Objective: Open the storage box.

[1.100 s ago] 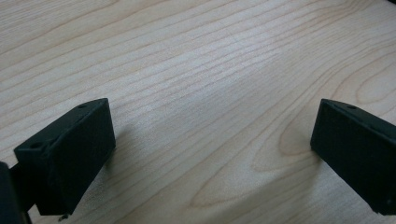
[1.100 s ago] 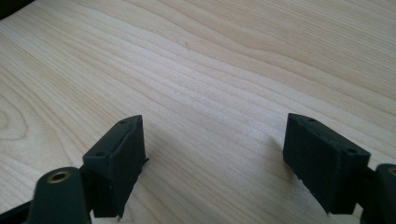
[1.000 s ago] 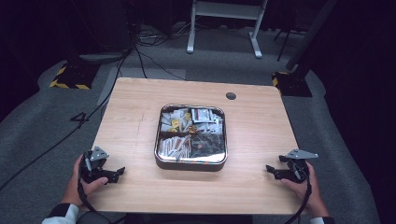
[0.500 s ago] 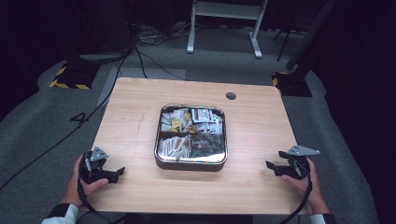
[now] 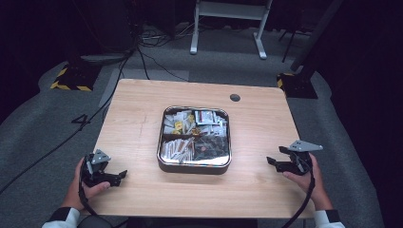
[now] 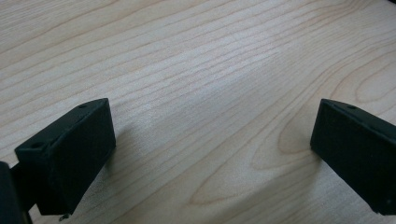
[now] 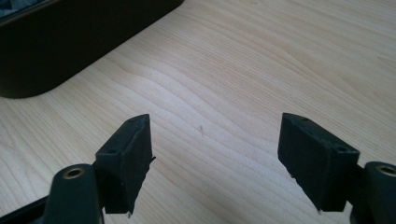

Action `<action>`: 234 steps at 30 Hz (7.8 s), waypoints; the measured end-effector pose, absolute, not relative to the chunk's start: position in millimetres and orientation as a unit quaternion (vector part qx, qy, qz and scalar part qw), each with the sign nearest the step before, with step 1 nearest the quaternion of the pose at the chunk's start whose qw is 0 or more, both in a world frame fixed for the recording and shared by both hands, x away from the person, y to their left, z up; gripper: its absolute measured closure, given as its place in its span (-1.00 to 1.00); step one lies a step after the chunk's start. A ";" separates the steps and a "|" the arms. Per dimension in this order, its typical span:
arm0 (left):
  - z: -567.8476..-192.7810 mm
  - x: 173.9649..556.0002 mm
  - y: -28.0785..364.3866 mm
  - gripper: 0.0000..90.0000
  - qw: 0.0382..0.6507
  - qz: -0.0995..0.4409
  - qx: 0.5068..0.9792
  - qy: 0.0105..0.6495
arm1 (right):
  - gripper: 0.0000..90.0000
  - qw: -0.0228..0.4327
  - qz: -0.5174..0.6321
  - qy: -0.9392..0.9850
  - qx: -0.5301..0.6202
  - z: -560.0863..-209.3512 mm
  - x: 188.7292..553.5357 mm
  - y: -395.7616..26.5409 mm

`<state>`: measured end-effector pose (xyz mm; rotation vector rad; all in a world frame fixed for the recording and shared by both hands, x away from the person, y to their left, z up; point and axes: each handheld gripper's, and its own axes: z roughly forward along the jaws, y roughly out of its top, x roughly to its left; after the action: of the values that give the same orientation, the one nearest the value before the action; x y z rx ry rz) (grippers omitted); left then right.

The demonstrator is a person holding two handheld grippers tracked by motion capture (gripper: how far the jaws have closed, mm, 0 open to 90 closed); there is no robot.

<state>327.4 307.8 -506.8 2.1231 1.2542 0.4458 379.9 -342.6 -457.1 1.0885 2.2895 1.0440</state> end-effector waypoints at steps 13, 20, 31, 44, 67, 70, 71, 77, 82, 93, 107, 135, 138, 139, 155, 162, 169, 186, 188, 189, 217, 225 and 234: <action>-506.8 327.4 307.8 -0.99 0.312 0.169 0.805 0.475 | -0.40 0.198 0.390 0.821 0.368 -438.9 392.7 -322.8; -506.8 327.4 307.8 -0.99 0.312 0.169 0.805 0.475 | -0.39 0.197 0.390 0.827 0.353 -431.0 400.0 -307.3; -506.8 327.4 307.8 -0.99 0.312 0.169 0.805 0.475 | -0.37 0.197 0.392 0.832 0.338 -421.3 411.1 -287.4; -506.8 327.4 307.8 -0.99 0.312 0.169 0.805 0.475 | -0.37 0.194 0.387 0.841 0.325 -416.0 422.5 -266.2; -506.8 327.3 307.8 -0.99 0.312 0.169 0.805 0.475 | -0.34 0.177 0.385 0.861 0.282 -408.0 446.3 -206.3; -506.8 327.3 307.7 -0.99 0.312 0.169 0.805 0.475 | -0.34 0.176 0.383 0.865 0.270 -407.7 448.2 -192.2; -506.8 327.3 307.7 -0.99 0.312 0.169 0.805 0.475 | -0.34 0.176 0.383 0.865 0.270 -407.7 448.2 -192.2; -506.8 327.3 307.8 -0.99 0.312 0.169 0.805 0.475 | -0.34 0.167 0.381 0.872 0.258 -409.6 451.9 -175.1; -506.8 327.3 307.8 -0.99 0.312 0.169 0.805 0.475 | -0.34 0.159 0.379 0.877 0.250 -411.8 455.8 -160.9; -506.8 327.3 307.8 -0.99 0.312 0.169 0.805 0.475 | -0.31 0.140 0.373 0.888 0.231 -421.1 463.4 -125.0; -506.8 327.3 307.8 -0.99 0.313 0.169 0.805 0.475 | -0.30 0.114 0.367 0.895 0.227 -432.4 473.6 -97.9; -506.7 327.2 307.9 -0.99 0.312 0.169 0.805 0.475 | 0.32 0.106 0.370 0.894 0.228 -434.2 478.1 -77.8; -506.8 327.2 307.9 -0.99 0.313 0.169 0.805 0.475 | 0.32 0.106 0.372 0.893 0.230 -432.9 477.6 -78.3; -506.7 327.2 308.0 -0.99 0.312 0.169 0.806 0.474 | 0.32 0.106 0.372 0.893 0.230 -432.9 477.6 -78.3; -506.8 327.2 307.9 -0.99 0.313 0.169 0.805 0.475 | 0.32 0.122 0.381 0.889 0.224 -408.6 471.6 -85.2; -506.7 327.2 307.9 -0.99 0.312 0.169 0.805 0.475 | 0.32 0.128 0.384 0.887 0.222 -398.5 469.6 -89.8; -506.7 327.2 307.9 -0.99 0.313 0.169 0.805 0.475 | 0.32 0.134 0.385 0.887 0.219 -389.0 466.9 -92.6; -506.7 327.2 307.9 -0.99 0.313 0.169 0.805 0.475 | 0.32 0.150 0.390 0.880 0.224 -371.9 462.8 -116.1; -506.7 327.2 307.9 -0.99 0.312 0.169 0.805 0.475 | 0.32 0.152 0.388 0.880 0.226 -371.2 462.4 -119.9; -506.7 327.2 307.9 -0.99 0.312 0.169 0.805 0.475 | 0.32 0.152 0.388 0.880 0.226 -371.2 462.4 -119.9; -506.7 327.2 308.0 -0.99 0.312 0.170 0.805 0.474 | 0.32 0.184 0.397 0.856 0.275 -360.7 452.2 -201.4; -506.7 327.1 308.0 -0.99 0.312 0.170 0.805 0.475 | 0.32 0.194 0.394 0.851 0.290 -360.2 446.0 -229.0; -506.7 327.1 307.9 -0.99 0.312 0.170 0.805 0.475 | 0.32 0.205 0.388 0.843 0.312 -363.1 440.8 -261.5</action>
<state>327.1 307.9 -506.7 2.1245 1.2529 0.4482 440.8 -261.5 -363.1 0.8691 2.3489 1.0825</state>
